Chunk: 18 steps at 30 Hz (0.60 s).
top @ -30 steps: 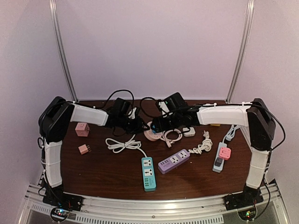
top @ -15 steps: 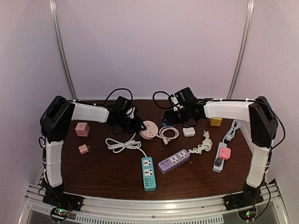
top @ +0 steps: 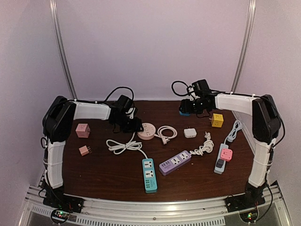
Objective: Pull the plug off the socket
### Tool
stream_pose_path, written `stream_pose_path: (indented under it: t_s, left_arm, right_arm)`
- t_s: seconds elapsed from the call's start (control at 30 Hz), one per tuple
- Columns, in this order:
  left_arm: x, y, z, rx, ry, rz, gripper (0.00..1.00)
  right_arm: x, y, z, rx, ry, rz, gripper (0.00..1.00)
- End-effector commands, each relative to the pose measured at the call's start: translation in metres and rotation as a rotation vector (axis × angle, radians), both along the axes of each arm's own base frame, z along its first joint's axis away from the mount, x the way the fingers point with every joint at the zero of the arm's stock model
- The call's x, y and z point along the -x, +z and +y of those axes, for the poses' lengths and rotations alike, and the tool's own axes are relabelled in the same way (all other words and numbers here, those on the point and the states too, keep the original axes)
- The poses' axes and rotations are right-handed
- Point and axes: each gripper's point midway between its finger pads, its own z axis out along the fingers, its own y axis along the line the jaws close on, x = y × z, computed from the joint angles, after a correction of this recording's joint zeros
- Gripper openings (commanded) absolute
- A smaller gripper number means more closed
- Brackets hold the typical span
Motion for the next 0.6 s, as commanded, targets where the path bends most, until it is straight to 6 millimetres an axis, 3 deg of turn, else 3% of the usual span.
stream_pose_path:
  t_s: [0.0, 0.23, 0.4, 0.57]
  left_arm:
    - [0.002, -0.019, 0.007, -0.077, -0.029, 0.025, 0.59]
    - [0.002, -0.001, -0.015, -0.042, -0.07, 0.006, 0.6]
    - [0.007, 0.036, -0.026, -0.014, -0.103, -0.042, 0.7]
    - [0.017, 0.064, -0.024, -0.006, -0.123, -0.073, 0.75]
  right_arm:
    - [-0.022, -0.001, -0.018, 0.037, -0.037, -0.016, 0.34]
    - [-0.054, -0.02, -0.047, 0.09, -0.091, 0.011, 0.34]
    - [-0.071, -0.042, -0.067, 0.16, -0.125, 0.035, 0.35]
    - [-0.076, -0.061, -0.078, 0.202, -0.143, 0.06, 0.38]
